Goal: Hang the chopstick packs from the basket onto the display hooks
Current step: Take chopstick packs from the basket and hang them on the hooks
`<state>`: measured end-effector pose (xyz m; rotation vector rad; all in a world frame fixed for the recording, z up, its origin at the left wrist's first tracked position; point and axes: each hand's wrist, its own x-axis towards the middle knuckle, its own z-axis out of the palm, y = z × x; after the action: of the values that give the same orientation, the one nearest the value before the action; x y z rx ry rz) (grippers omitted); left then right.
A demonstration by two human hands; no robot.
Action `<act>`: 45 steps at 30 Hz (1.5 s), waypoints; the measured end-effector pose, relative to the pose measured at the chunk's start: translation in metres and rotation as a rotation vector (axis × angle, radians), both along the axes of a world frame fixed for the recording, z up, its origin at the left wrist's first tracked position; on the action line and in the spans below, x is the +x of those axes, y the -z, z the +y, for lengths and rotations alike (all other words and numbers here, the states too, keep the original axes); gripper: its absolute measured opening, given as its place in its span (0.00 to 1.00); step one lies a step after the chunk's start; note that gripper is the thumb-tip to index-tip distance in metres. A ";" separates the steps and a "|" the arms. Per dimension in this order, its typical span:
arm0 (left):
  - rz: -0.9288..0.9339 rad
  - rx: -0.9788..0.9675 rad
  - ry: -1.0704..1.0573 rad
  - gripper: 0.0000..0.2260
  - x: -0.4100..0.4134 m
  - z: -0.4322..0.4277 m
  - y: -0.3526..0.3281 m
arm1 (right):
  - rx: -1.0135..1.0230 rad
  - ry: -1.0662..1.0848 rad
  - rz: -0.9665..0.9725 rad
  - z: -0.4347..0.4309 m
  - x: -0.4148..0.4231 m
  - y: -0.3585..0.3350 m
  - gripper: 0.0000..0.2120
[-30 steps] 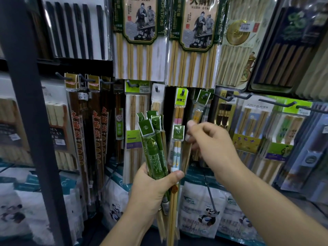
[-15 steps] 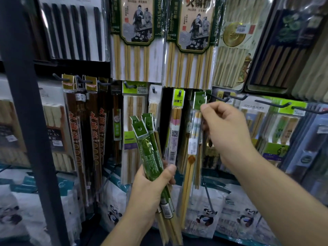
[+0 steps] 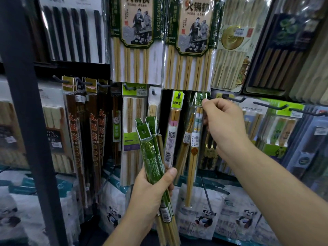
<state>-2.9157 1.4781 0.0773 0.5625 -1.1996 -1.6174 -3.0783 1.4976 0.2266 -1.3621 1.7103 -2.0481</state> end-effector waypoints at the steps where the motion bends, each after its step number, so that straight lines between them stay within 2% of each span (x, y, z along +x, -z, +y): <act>1: -0.004 -0.002 -0.002 0.14 0.000 0.000 0.000 | 0.002 0.008 0.003 -0.001 0.000 0.001 0.15; 11: -0.015 0.011 0.035 0.11 0.002 -0.002 0.001 | 0.055 0.116 0.031 -0.003 -0.001 0.022 0.18; 14: -0.034 0.025 0.039 0.10 0.002 -0.002 0.002 | 0.098 -0.018 0.063 0.011 0.008 0.033 0.20; 17: -0.067 0.007 0.036 0.09 0.001 0.001 0.000 | 0.249 -0.248 0.240 0.027 0.022 0.040 0.10; 19: -0.080 -0.023 0.028 0.12 0.000 0.003 -0.001 | 0.310 -0.343 0.336 0.031 0.030 0.044 0.06; 24: -0.079 -0.032 0.005 0.18 -0.002 0.007 -0.001 | 0.320 -0.302 0.417 0.029 0.034 0.048 0.13; 27: -0.031 0.002 0.011 0.23 0.000 0.006 -0.002 | 0.326 -0.295 0.381 0.027 0.028 0.050 0.19; 32: -0.027 0.062 -0.010 0.15 0.002 0.004 -0.005 | 0.260 -0.299 0.215 0.025 0.023 0.050 0.13; 35: 0.089 0.183 0.064 0.20 0.005 0.002 -0.007 | 0.158 -0.275 0.188 0.026 0.021 0.045 0.10; 37: 0.140 0.226 0.120 0.20 0.007 0.000 -0.008 | 0.088 -0.256 0.167 0.026 0.018 0.039 0.06; 41: 0.195 0.264 0.145 0.11 0.011 -0.003 -0.008 | 0.026 -0.190 0.156 0.023 0.010 0.023 0.09; 45: 0.231 0.252 0.132 0.12 0.014 -0.005 -0.009 | 0.020 -0.123 0.136 0.018 0.005 0.016 0.10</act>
<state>-2.9019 1.4736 0.0864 0.4454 -0.8840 -1.9054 -3.0736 1.5159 0.2105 -1.5910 1.6472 -1.9087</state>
